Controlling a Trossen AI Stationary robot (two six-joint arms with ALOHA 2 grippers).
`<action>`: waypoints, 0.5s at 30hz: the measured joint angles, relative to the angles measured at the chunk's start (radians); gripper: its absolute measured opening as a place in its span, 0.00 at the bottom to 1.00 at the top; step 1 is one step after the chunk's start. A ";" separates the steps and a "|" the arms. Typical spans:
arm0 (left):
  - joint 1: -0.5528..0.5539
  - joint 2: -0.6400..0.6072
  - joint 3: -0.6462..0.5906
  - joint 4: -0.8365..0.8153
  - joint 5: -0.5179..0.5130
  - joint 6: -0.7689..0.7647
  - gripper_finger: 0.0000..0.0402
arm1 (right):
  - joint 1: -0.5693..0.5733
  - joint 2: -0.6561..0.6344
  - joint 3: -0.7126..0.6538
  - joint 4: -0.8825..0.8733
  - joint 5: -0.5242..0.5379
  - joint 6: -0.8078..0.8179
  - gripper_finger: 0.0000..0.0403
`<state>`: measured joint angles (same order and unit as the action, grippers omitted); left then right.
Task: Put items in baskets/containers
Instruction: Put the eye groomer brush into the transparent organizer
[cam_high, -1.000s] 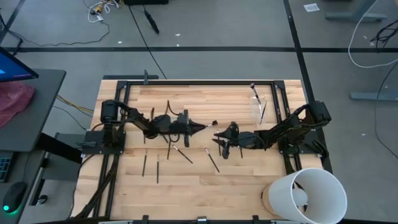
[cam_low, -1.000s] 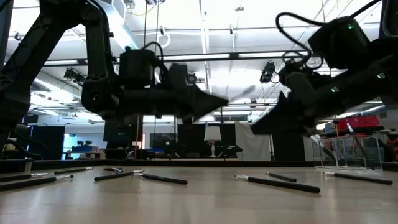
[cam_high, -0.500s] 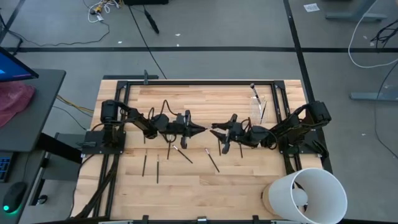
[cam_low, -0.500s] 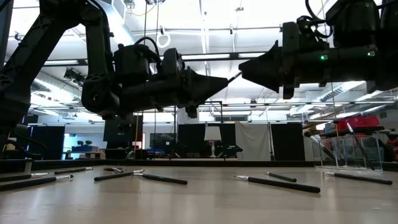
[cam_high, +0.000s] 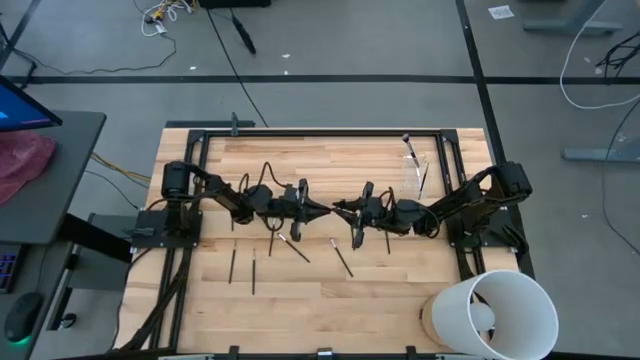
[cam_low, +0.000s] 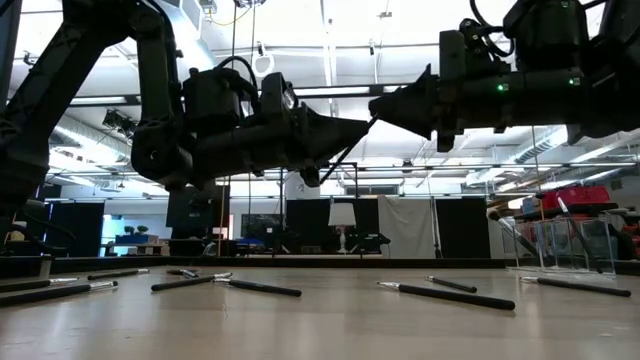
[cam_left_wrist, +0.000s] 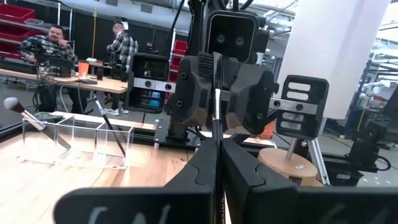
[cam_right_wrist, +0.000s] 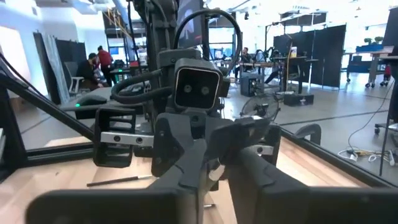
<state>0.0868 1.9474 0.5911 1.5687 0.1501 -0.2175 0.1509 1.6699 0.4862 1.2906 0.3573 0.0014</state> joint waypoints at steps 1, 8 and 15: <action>0.000 0.000 0.000 0.001 0.000 -0.002 0.03 | 0.000 0.000 0.000 0.000 0.000 -0.005 0.12; 0.002 0.000 0.003 0.003 -0.019 -0.005 0.01 | 0.001 0.000 0.000 -0.024 -0.010 -0.010 0.05; 0.002 0.000 0.003 -0.002 -0.026 0.022 0.11 | 0.001 -0.042 0.000 -0.119 0.022 -0.010 0.03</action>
<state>0.0887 1.9470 0.5938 1.5663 0.1241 -0.1960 0.1521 1.6275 0.4866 1.1714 0.3791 -0.0082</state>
